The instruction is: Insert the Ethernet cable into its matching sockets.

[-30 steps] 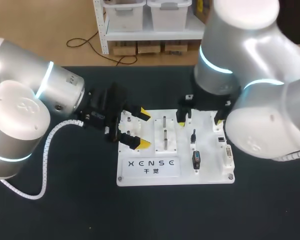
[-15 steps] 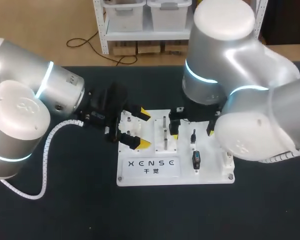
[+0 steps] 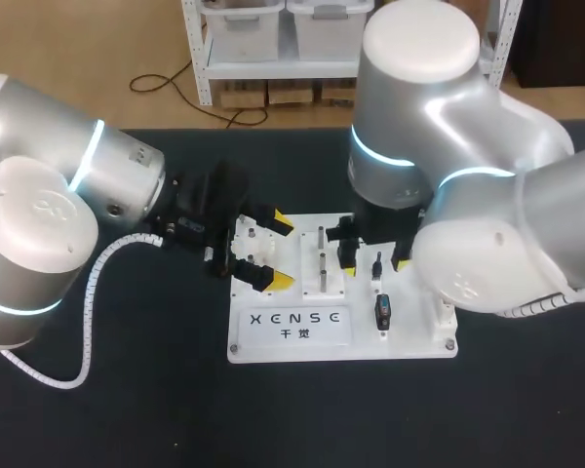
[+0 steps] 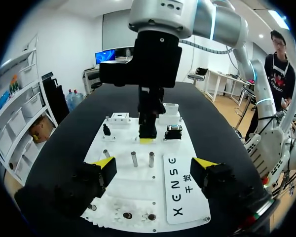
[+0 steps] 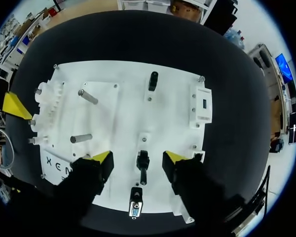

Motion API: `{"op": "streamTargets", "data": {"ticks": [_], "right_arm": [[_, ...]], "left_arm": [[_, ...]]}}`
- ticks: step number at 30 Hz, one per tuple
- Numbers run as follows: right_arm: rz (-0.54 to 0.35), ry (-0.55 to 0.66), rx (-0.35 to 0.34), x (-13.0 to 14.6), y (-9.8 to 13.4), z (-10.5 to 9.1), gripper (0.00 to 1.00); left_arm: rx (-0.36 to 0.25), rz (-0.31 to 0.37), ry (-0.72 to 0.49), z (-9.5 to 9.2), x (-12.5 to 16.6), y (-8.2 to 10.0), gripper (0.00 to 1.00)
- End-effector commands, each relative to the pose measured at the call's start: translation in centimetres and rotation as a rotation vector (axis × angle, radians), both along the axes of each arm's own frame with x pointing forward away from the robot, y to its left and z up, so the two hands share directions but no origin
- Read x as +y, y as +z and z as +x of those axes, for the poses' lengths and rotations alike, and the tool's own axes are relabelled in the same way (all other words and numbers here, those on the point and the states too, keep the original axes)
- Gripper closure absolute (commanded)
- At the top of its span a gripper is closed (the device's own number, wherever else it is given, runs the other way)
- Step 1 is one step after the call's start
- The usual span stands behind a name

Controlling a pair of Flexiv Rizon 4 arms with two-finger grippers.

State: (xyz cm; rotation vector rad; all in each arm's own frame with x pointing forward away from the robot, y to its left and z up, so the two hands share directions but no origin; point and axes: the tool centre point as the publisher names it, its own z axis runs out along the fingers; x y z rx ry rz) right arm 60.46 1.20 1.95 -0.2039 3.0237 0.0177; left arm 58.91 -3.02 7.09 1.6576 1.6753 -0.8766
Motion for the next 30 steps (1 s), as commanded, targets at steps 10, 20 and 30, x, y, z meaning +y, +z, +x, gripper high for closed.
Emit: {"op": "streamTargets", "data": {"ticks": [10, 20, 30], "right_arm": [[-0.01, -0.002, -0.006, -0.3, 0.0, 0.0, 0.73], [-0.017, -0.009, -0.004, -0.5, 0.1, -0.1, 1.0], [-0.001, -0.019, -0.011, -1.2, 2.4, 0.5, 1.0]], "left_arm": [[-0.001, 0.0, 0.002, 0.0, -0.1, -0.1, 0.0], [-0.001, 0.0, 0.002, 0.0, -0.1, -0.1, 0.0], [-0.001, 0.0, 0.002, 0.0, -0.1, -0.1, 0.0]]}}
